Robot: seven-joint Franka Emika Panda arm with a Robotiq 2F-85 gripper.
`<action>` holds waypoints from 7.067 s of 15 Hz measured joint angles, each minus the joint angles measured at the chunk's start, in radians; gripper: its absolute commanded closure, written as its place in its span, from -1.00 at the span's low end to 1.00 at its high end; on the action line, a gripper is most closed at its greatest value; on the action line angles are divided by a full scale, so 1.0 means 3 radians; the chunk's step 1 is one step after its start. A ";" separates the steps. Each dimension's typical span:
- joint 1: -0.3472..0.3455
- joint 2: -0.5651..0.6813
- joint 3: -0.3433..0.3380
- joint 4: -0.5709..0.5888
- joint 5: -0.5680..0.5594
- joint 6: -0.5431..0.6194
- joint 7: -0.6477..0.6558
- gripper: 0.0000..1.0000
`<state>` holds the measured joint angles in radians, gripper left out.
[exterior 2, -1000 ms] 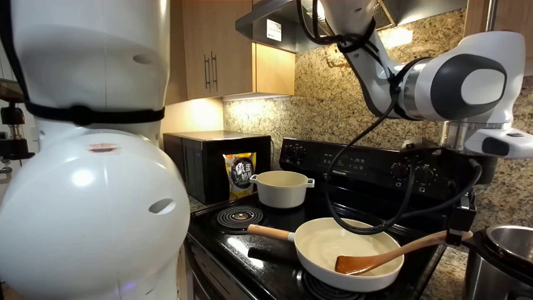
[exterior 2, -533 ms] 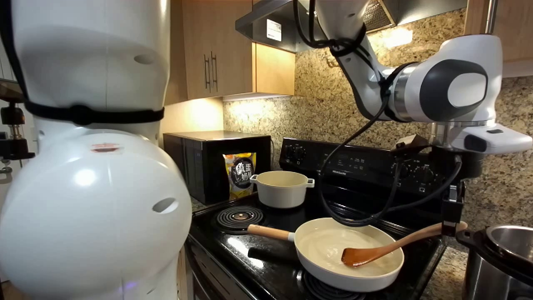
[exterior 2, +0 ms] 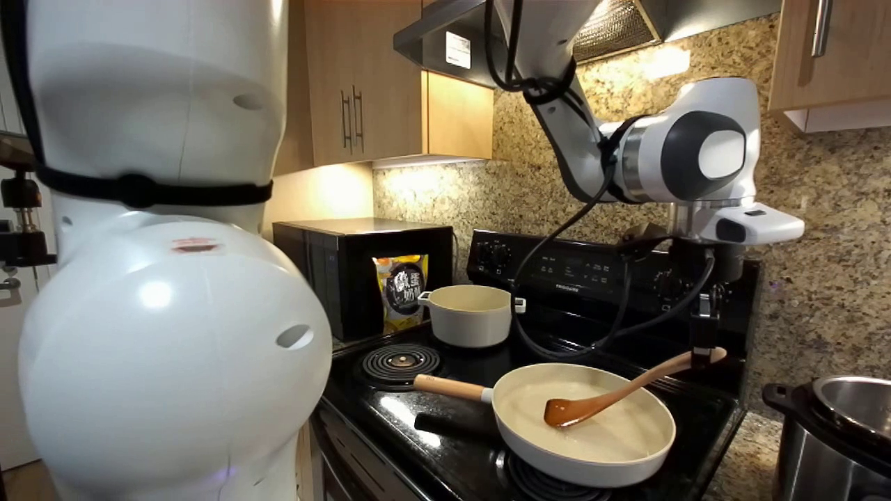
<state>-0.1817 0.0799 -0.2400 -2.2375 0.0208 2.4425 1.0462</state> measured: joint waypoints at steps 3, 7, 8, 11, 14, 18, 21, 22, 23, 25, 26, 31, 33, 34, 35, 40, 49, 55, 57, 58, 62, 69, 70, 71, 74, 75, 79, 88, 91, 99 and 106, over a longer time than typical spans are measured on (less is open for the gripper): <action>0.0070 0.0010 0.0081 -0.0020 0.0000 -0.0006 -0.0020 0.76; 0.0104 0.0004 0.0143 -0.0138 0.0000 -0.0002 -0.0051 0.75; 0.0097 -0.0006 0.0133 -0.0168 0.0000 -0.0002 -0.0051 0.75; 0.0076 -0.0048 0.0066 -0.0284 0.0000 -0.0007 -0.0052 0.75; 0.0022 -0.0111 -0.0024 -0.0386 0.0000 -0.0022 -0.0052 0.76; -0.0101 -0.0165 -0.0135 -0.0408 -0.0002 -0.0029 -0.0054 0.76; -0.0193 -0.0166 -0.0210 -0.0369 -0.0002 -0.0022 -0.0055 0.77; -0.0219 -0.0166 -0.0230 -0.0347 -0.0002 -0.0017 -0.0055 0.77; -0.0239 -0.0166 -0.0250 -0.0322 -0.0002 -0.0011 -0.0055 0.78; -0.0273 -0.0166 -0.0279 -0.0273 -0.0002 0.0022 -0.0054 0.79; -0.0281 -0.0165 -0.0291 -0.0252 -0.0002 0.0054 -0.0049 0.79; -0.0292 -0.0133 -0.0293 -0.0189 -0.0002 0.0311 0.0008 0.77; -0.0285 -0.0102 -0.0279 -0.0163 -0.0002 0.0423 0.0015 0.77; -0.0277 -0.0084 -0.0270 -0.0145 -0.0002 0.0462 0.0021 0.77; -0.0262 -0.0068 -0.0262 -0.0127 -0.0002 0.0497 0.0033 0.77; -0.0141 0.0017 -0.0176 0.0010 -0.0089 0.0523 0.0164 0.77; 0.0112 0.0096 0.0004 0.0004 -0.0228 0.0530 0.0278 0.77; 0.0093 0.0041 0.0017 -0.0229 -0.0151 0.0606 0.0140 0.75; 0.0088 -0.0024 0.0016 -0.0343 -0.0104 0.0618 -0.0002 0.75; 0.0087 -0.0060 0.0014 -0.0399 -0.0085 0.0618 -0.0063 0.75; 0.0026 -0.0208 -0.0019 -0.0570 -0.0001 0.0617 -0.0282 0.76; -0.0158 -0.0276 -0.0128 -0.0579 0.0265 0.0602 -0.0785 0.76; -0.0178 -0.0276 -0.0142 -0.0567 0.0274 0.0601 -0.0811 0.77; -0.0195 -0.0273 -0.0159 -0.0552 0.0275 0.0600 -0.0815 0.77; -0.0254 -0.0248 -0.0207 -0.0478 0.0291 0.0563 -0.0817 0.77; -0.0270 -0.0239 -0.0225 -0.0449 0.0291 0.0551 -0.0817 0.77; -0.0296 -0.0183 -0.0245 -0.0300 0.0242 0.0543 -0.0751 0.77; -0.0099 0.0107 -0.0178 0.0168 -0.0374 0.0460 -0.0003 0.78; 0.0048 0.0228 -0.0136 0.0308 -0.0539 0.0347 0.0151 0.78; 0.0333 0.0369 -0.0047 0.0432 -0.0682 0.0279 0.0283 0.77; 0.0446 0.0376 0.0021 0.0197 -0.0741 0.0242 0.0333 0.77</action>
<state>-0.0478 0.1926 -0.2338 -2.1785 -0.2014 2.5149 1.1461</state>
